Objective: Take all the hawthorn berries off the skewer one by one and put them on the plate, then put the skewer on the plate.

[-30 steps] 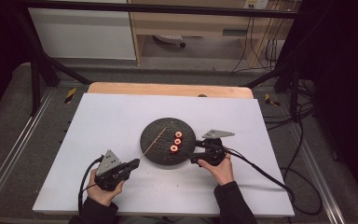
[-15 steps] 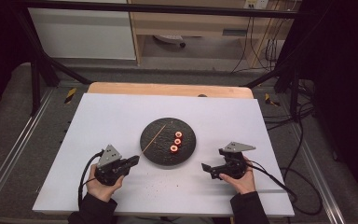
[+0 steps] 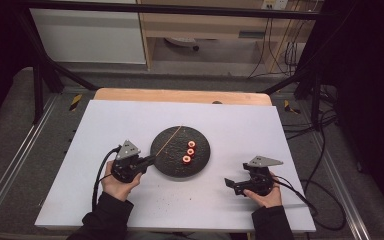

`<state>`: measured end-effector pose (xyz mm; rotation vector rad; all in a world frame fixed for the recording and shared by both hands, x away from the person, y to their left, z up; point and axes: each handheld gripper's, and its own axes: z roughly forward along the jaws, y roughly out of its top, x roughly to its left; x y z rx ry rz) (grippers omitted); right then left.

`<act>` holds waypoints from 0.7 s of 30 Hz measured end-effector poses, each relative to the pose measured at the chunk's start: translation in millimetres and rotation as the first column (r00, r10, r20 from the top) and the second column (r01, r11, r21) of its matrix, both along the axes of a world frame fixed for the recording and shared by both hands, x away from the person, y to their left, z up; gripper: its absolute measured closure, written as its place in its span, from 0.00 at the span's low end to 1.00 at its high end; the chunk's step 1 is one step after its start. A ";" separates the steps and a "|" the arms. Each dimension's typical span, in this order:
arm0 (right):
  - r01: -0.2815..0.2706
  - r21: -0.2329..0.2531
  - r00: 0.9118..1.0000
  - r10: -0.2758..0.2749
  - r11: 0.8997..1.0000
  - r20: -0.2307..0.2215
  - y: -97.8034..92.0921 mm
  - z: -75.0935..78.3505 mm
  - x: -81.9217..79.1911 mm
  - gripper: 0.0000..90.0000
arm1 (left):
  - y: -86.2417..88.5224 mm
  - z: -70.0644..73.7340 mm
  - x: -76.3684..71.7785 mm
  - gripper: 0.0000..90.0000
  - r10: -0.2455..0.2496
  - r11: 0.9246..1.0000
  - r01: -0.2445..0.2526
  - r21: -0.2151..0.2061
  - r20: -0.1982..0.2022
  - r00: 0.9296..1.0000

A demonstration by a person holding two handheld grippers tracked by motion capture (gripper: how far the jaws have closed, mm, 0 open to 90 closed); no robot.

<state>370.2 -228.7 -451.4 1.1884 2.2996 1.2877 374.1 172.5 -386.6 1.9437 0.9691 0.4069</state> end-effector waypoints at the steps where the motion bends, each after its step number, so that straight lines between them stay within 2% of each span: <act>1: -0.002 -0.002 1.000 0.002 1.000 -0.001 -0.1 -0.2 0.3 0.01 | -1.7 0.6 2.8 0.98 0.001 1.000 -0.001 0.003 -0.002 1.000; 13: 0.004 0.006 1.000 -0.004 1.000 -0.008 -2.1 1.1 -0.9 0.02 | -27.8 -0.5 33.8 0.98 0.031 0.999 -0.030 0.042 -0.030 0.999; 21: -0.004 0.010 1.000 0.004 1.000 -0.006 -1.6 0.6 -1.2 0.02 | -46.9 -14.3 50.0 0.98 0.061 0.994 -0.056 0.090 -0.052 0.997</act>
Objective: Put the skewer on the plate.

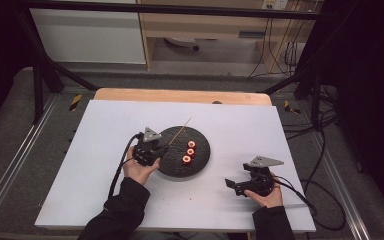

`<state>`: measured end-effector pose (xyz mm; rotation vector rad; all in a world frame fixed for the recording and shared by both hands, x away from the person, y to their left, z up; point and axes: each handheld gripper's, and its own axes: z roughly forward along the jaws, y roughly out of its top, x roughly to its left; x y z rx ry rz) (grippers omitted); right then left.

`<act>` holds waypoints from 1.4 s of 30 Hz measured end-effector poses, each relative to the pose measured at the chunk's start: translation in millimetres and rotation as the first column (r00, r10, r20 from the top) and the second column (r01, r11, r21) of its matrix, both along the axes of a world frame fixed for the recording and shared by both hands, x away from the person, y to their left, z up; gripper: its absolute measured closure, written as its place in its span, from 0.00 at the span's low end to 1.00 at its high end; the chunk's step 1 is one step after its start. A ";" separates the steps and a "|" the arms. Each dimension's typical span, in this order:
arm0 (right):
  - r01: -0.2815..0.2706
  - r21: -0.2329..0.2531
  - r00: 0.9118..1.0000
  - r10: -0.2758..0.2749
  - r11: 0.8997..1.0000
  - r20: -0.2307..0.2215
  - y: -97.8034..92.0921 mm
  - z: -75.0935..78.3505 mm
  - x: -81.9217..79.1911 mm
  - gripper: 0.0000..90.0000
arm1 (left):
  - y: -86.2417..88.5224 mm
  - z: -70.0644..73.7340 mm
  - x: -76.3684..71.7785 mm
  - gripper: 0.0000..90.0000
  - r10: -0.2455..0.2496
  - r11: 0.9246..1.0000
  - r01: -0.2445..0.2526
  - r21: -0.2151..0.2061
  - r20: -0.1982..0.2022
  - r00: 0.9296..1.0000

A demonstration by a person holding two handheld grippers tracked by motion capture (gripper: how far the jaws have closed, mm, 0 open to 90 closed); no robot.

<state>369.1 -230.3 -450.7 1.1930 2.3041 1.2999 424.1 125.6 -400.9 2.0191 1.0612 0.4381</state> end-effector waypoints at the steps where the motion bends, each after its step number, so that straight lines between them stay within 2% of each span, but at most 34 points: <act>1: 0.000 -0.001 1.000 0.000 1.000 0.000 0.1 -0.1 -0.1 0.02 | -2.1 -2.4 1.8 0.98 0.003 1.000 -0.003 0.005 -0.003 1.000; 13: -0.003 -0.004 1.000 0.003 1.000 -0.008 0.6 -1.1 0.4 0.02 | -21.9 -25.3 15.4 0.98 0.023 0.998 -0.020 0.065 -0.047 0.999; 22: 0.000 -0.003 1.000 0.000 1.000 -0.012 1.0 -1.4 0.3 0.02 | -26.4 -32.3 17.8 0.98 0.022 0.995 -0.016 0.102 -0.061 0.998; 29: 0.001 -0.004 1.000 -0.001 1.000 -0.009 1.0 -1.5 0.4 0.02 | -26.4 -34.1 18.4 0.97 0.020 0.995 -0.013 0.102 -0.065 0.998; 35: 0.002 -0.003 1.000 -0.002 1.000 -0.010 1.5 -1.8 0.1 0.02 | -20.8 -28.7 12.9 0.84 -0.009 0.997 0.013 0.080 -0.047 0.999; 39: 0.002 -0.006 1.000 -0.002 1.000 -0.008 1.0 -1.5 0.1 0.02 | -14.0 -21.2 6.9 0.70 -0.045 0.997 0.046 0.067 -0.019 0.999; 42: 0.002 -0.008 1.000 -0.002 1.000 -0.007 0.8 -1.5 0.3 0.02 | -7.4 -16.4 1.4 0.59 -0.069 0.994 0.070 0.081 -0.012 0.998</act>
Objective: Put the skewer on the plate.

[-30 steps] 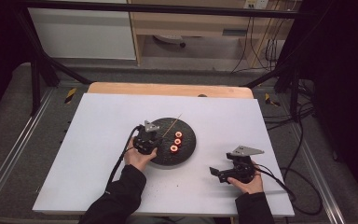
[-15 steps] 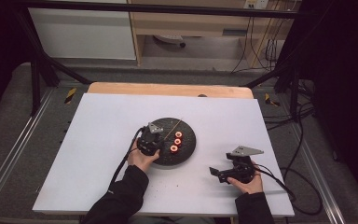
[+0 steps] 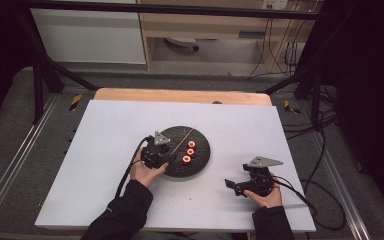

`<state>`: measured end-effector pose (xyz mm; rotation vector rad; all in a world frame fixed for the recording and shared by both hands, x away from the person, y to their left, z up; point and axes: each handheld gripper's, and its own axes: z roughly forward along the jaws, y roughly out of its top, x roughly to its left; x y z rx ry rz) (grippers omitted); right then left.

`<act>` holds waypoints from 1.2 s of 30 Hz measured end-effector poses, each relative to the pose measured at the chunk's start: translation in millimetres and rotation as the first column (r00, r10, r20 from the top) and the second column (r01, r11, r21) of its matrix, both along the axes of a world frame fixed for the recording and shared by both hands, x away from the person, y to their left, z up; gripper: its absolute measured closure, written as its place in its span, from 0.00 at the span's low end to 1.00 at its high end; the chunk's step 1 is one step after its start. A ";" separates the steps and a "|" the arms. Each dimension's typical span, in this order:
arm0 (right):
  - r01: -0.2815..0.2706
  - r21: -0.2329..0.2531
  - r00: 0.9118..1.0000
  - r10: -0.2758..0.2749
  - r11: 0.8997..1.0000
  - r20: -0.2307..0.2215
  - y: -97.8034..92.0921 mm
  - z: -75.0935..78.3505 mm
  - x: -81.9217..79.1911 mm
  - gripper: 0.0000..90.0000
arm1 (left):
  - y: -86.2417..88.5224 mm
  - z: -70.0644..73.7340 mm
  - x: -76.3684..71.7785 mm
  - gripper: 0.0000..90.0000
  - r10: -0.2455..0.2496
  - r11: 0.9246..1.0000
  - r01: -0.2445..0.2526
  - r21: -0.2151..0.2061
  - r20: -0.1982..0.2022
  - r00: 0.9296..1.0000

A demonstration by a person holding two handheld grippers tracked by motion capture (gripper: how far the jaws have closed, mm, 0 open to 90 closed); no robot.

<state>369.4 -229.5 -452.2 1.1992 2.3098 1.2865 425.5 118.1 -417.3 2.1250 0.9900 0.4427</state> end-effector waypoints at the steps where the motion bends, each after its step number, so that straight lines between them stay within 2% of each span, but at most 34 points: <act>1: 0.000 0.000 1.000 0.000 1.000 0.000 0.0 0.0 0.0 0.02 | 3.1 1.7 -2.2 0.56 -0.009 1.000 0.009 -0.001 0.007 1.000; 5: 0.003 0.001 1.000 -0.003 1.000 -0.001 -0.1 0.4 -0.3 0.02 | 17.0 5.8 -10.9 0.42 -0.033 0.999 0.034 -0.017 0.032 0.999; 10: -0.001 0.001 1.000 0.001 1.000 0.002 -0.5 0.6 -0.3 0.02 | 38.1 6.9 -23.3 0.27 -0.054 0.999 0.054 -0.003 0.044 0.998; 13: -0.001 0.002 1.000 0.001 1.000 0.002 -0.5 0.6 -0.3 0.02 | 53.4 5.5 -33.3 0.20 -0.056 0.998 0.057 -0.011 0.065 0.996; 17: 0.000 0.005 1.000 0.000 1.000 -0.003 -0.6 1.2 -0.8 0.02 | 75.6 2.7 -46.7 0.14 -0.052 0.998 0.053 -0.019 0.071 0.996; 26: -0.008 0.002 1.000 0.008 1.000 -0.004 0.0 0.4 -1.2 0.01 | 117.7 -13.0 -67.9 0.07 -0.016 0.999 0.019 -0.038 0.061 0.998; 31: -0.017 -0.003 1.000 0.017 1.000 -0.004 0.8 -0.7 -1.5 0.01 | 130.4 -26.6 -73.1 0.07 0.003 0.999 -0.001 -0.053 0.044 0.999; 36: -0.025 -0.012 1.000 0.025 1.000 -0.011 0.9 -0.9 -2.5 0.01 | 137.0 -30.5 -75.7 0.07 0.009 0.998 -0.006 -0.067 0.045 0.999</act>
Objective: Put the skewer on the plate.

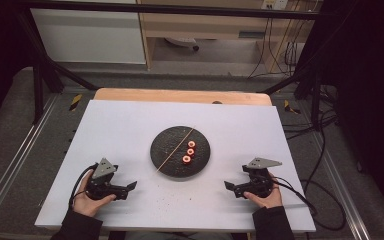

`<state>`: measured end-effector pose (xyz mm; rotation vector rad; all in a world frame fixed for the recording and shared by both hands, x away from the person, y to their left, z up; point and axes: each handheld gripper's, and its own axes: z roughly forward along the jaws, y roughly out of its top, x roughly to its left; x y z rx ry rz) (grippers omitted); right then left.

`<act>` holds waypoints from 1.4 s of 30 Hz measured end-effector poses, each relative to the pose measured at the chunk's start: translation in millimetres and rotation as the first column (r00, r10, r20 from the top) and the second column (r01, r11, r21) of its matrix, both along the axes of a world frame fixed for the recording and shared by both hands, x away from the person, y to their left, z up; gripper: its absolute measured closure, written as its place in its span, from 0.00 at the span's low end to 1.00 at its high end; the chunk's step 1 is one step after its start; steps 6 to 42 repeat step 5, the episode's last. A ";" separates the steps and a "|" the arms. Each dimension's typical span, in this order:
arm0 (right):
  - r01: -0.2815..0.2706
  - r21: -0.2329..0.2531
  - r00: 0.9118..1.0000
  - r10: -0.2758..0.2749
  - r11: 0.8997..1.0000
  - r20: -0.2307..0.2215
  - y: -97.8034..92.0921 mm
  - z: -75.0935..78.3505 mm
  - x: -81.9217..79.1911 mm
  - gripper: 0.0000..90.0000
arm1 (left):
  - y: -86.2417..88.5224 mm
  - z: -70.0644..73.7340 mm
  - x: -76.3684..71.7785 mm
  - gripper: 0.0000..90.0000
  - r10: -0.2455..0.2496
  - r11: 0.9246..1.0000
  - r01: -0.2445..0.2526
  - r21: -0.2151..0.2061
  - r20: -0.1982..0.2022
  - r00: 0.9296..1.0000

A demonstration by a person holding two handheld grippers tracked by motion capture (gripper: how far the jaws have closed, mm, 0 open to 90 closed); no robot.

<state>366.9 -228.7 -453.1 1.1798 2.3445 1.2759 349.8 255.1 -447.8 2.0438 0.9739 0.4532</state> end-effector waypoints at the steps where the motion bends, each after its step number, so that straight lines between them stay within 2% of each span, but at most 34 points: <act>1: -0.001 0.001 1.000 0.001 1.000 0.003 0.1 -0.1 -0.1 0.01 | 0.6 -0.6 -0.2 0.07 -0.003 1.000 0.003 -0.001 -0.001 1.000; 42: -0.005 -0.002 1.000 0.005 1.000 0.004 0.1 -0.5 0.4 0.01 | 0.1 -1.3 -0.1 0.07 -0.004 1.000 0.004 0.006 -0.001 1.000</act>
